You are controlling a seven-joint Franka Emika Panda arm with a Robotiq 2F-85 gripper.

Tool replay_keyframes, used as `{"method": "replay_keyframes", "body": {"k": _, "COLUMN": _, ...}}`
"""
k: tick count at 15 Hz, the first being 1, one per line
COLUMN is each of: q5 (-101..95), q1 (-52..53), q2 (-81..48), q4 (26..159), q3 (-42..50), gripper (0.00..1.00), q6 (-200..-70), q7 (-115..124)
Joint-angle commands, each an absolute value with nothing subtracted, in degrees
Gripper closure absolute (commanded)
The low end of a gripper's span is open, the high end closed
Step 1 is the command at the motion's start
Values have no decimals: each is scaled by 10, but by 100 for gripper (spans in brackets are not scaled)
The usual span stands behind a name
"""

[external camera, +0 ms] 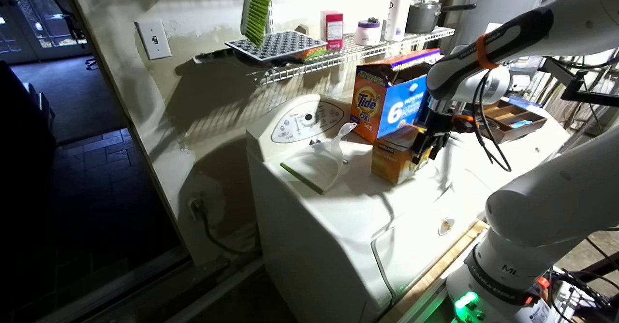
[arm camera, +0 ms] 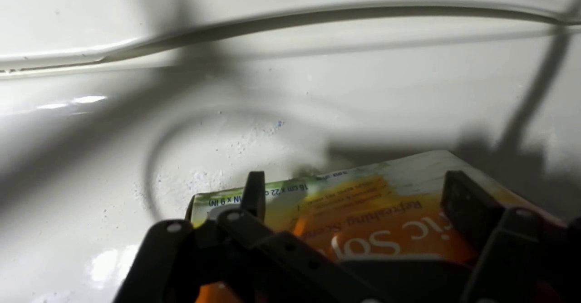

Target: Open the orange fabric softener box lid fully, pick one white paper from the orange fabric softener box and put it on the washing machine

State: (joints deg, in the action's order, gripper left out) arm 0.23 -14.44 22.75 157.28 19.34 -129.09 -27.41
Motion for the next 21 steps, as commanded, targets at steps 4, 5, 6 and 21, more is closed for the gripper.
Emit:
{"method": "replay_keyframes", "body": {"k": 4, "q5": 12, "q1": -127, "q2": 226, "q4": 1572, "q3": 203, "gripper": 0, "q6": -1319, "q7": -294}}
{"method": "replay_keyframes", "body": {"k": 5, "q5": 18, "q1": -122, "q2": 224, "q4": 1572, "q3": 208, "gripper": 0, "q6": -1331, "q7": -309}}
{"method": "replay_keyframes", "body": {"k": 6, "q5": 28, "q1": -115, "q2": 223, "q4": 1572, "q3": 215, "gripper": 0, "q6": -1342, "q7": -324}}
{"method": "replay_keyframes", "body": {"k": 21, "q5": 167, "q1": -79, "q2": 280, "q4": 1572, "q3": 232, "gripper": 0, "q6": -1321, "q7": -352}}
